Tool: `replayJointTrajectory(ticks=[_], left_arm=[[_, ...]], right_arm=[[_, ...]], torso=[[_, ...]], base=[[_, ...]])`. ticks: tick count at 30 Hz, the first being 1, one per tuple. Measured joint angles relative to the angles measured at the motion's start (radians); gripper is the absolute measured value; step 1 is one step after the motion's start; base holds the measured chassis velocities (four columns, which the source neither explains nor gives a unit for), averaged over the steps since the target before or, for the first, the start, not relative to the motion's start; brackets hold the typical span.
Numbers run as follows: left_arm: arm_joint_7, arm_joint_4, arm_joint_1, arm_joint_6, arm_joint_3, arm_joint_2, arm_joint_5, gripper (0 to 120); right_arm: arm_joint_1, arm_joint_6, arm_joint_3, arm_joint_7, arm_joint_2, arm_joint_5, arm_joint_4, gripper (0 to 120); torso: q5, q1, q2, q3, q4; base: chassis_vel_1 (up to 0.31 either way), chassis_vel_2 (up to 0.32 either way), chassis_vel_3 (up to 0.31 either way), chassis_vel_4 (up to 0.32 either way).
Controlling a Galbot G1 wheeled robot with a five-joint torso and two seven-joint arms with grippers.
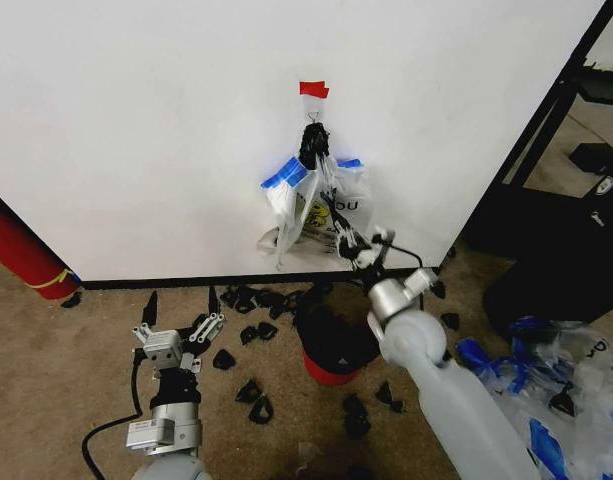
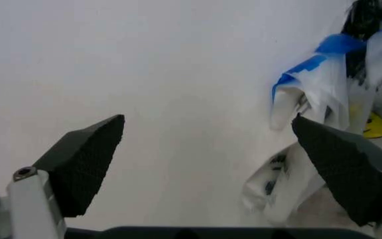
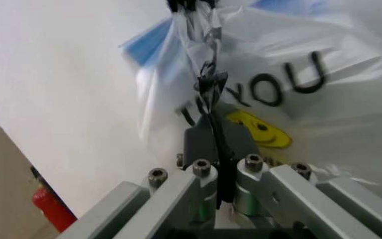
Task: Pick up the garbage bag from the wall and place it over the trash bin.
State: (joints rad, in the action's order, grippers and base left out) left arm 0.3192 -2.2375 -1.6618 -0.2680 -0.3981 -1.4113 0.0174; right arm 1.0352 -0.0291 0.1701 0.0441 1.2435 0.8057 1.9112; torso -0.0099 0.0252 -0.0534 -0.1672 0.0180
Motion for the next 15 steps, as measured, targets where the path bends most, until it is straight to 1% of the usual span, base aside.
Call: replayJointTrajectory(ticks=[3, 7, 8, 13, 15], left_arm=[[0.000, 0.008, 0.008, 0.000, 0.002, 0.014, 0.006, 100], [0.000, 0.020, 0.021, 0.001, 0.013, 0.018, 0.010, 100], [0.000, 0.020, 0.021, 0.001, 0.013, 0.018, 0.010, 100], [0.000, 0.017, 0.023, 0.001, 0.022, 0.025, 0.012, 100], [0.000, 0.017, 0.023, 0.001, 0.022, 0.031, 0.015, 100]], right_arm=[[0.100, -0.028, 0.028, 0.022, -0.014, -0.093, 0.054, 0], [0.225, -0.057, 0.063, 0.039, -0.017, -0.156, 0.115, 0], [0.225, -0.057, 0.063, 0.039, -0.017, -0.156, 0.115, 0], [0.378, -0.118, 0.087, 0.103, -0.006, -0.266, 0.166, 0], [0.400, -0.126, 0.089, 0.107, 0.004, -0.284, 0.172, 0]], torso=[[0.0000, 0.000, 0.000, 0.000, 0.0000], [-0.0001, 0.000, 0.000, 0.000, 0.0002], [-0.0001, 0.000, 0.000, 0.000, 0.0002], [-0.0001, 0.000, 0.000, 0.000, 0.0002], [-0.0001, 0.000, 0.000, 0.000, 0.0002]], base=[[0.000, 0.000, 0.000, 0.000], [0.000, 0.000, 0.000, 0.000], [0.000, 0.000, 0.000, 0.000], [0.000, 0.000, 0.000, 0.000], [0.000, 0.000, 0.000, 0.000]])
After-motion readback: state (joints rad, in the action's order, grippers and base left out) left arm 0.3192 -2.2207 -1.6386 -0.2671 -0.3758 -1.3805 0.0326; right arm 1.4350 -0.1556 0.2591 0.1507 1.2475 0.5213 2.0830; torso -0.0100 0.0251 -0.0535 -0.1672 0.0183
